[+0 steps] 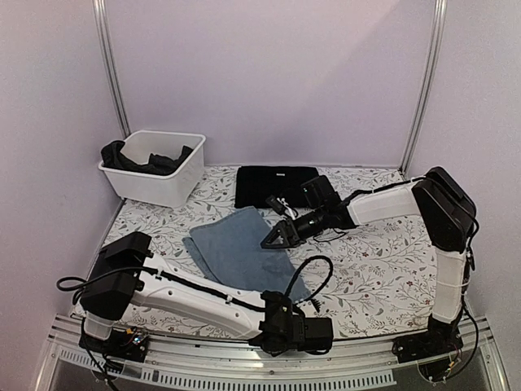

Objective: Fold and stack the mixed laundry pile
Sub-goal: Pick up the rectangle-folded skirt from the center of the board, then fold the rectangle-folded skirt at the center of the board.

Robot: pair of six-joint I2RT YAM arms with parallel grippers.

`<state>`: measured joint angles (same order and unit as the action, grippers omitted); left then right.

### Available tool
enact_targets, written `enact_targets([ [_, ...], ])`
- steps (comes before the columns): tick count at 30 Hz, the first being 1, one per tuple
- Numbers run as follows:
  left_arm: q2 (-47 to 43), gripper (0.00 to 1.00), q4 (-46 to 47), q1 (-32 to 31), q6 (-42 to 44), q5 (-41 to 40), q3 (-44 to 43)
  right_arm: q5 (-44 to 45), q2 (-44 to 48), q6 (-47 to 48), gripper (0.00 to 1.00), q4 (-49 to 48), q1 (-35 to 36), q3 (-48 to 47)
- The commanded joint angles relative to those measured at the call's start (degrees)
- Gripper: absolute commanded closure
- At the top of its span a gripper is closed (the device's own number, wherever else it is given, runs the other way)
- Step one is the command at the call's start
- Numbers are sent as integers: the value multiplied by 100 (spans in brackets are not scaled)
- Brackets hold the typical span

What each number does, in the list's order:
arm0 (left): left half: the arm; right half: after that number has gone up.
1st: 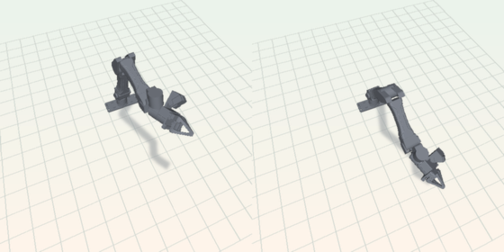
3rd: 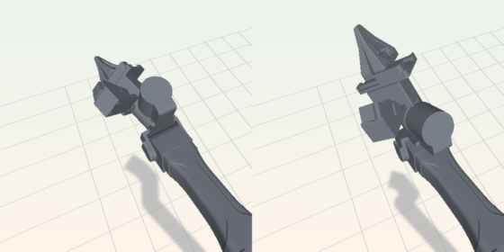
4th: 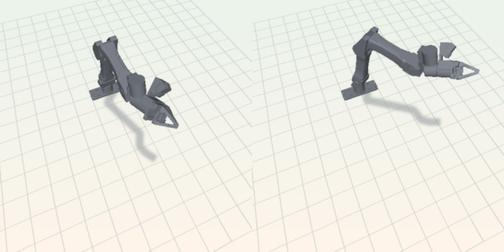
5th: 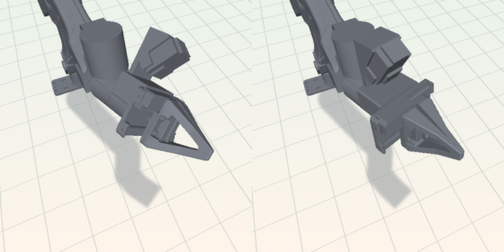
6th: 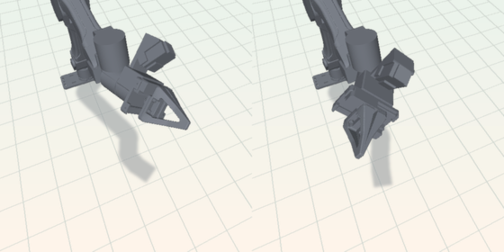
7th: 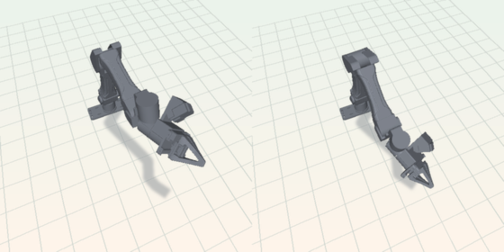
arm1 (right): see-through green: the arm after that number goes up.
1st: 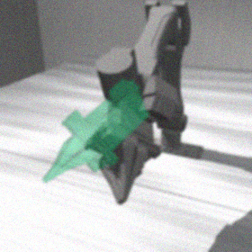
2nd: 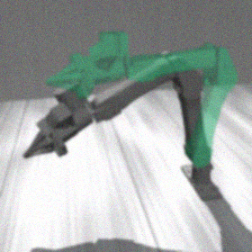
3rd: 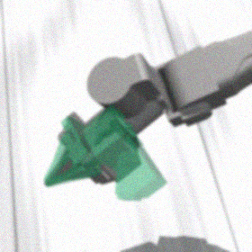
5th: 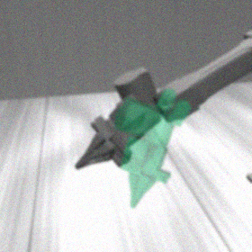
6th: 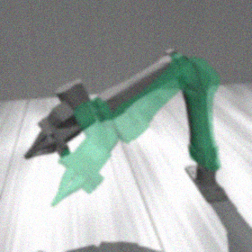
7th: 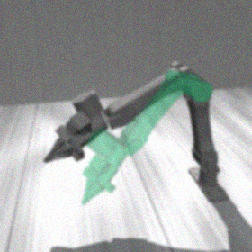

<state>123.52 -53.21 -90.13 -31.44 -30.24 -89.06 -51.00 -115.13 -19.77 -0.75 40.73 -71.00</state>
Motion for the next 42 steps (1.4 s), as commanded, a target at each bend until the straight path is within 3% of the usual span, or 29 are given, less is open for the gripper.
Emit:
enact_targets([
  [1, 121, 57, -236, 241, -5, -211, 211, -103, -532, 216, 57, 227, 141, -199],
  [7, -360, 83, -123, 306, 235, -228, 275, -123, -903, 302, 59, 230, 190, -157],
  [11, -455, 91, -29, 108, 606, -246, 136, -66, -992, 324, 59, 223, 190, -104],
  [15, -803, 100, 320, -5, 983, 392, 278, 18, -972, 428, 59, 386, 188, 17],
  [23, -2092, 100, 930, 124, 1246, 2193, 655, -60, -77, 785, 55, 690, 202, 796],
  [29, -2944, 100, 1229, 803, 1440, 3273, 989, 47, 386, 939, 47, 1001, -28, 41],
  [35, -3588, 100, 1679, 1630, 1604, 3772, 1578, 116, -367, 1035, 45, 1255, -257, -1508],
  [42, -3971, 96, 1917, 2911, 1684, 3826, 2014, 111, -2071, 1034, 44, 1555, -259, -3304],
])
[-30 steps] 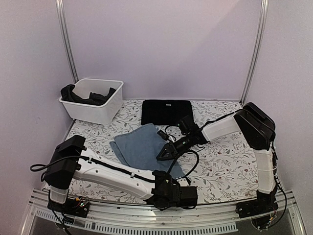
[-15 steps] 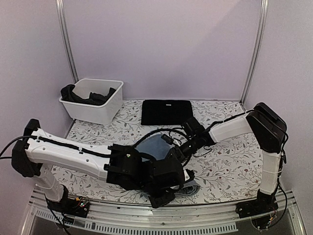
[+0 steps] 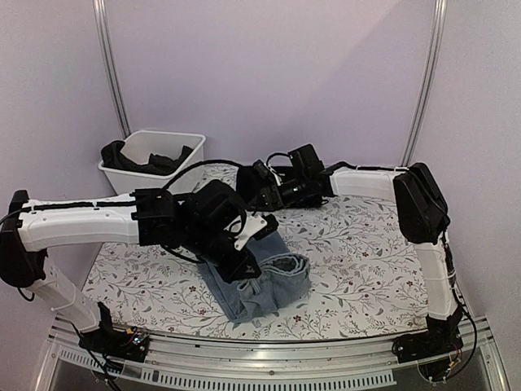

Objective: Fold and stack the mixed laundry pile
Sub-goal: Fold the rectangle-folded skirt at the center of the board.

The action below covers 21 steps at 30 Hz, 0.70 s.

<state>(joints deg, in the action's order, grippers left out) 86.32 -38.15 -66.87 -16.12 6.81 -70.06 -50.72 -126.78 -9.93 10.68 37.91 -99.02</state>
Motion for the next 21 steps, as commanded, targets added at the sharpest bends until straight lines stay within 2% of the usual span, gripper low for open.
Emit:
enact_targets([
  [1, -262, 95, 413, 741, 202, 123, 157, 87, -1047, 32, 44, 430, 23, -625],
  [5, -202, 92, 336, 1385, 466, 82, 185, 65, -1584, 40, 44, 490, 23, -751],
  [10, 15, 92, 274, 2045, 852, 77, 99, 58, -1721, 140, 44, 449, 26, -423],
  [18, 627, 91, 294, 2606, 1311, -18, -105, 252, -968, -105, 41, 232, -169, -66],
  [21, 918, 83, 313, 2701, 1356, -285, -187, 361, -416, -298, 38, 78, -359, 185],
])
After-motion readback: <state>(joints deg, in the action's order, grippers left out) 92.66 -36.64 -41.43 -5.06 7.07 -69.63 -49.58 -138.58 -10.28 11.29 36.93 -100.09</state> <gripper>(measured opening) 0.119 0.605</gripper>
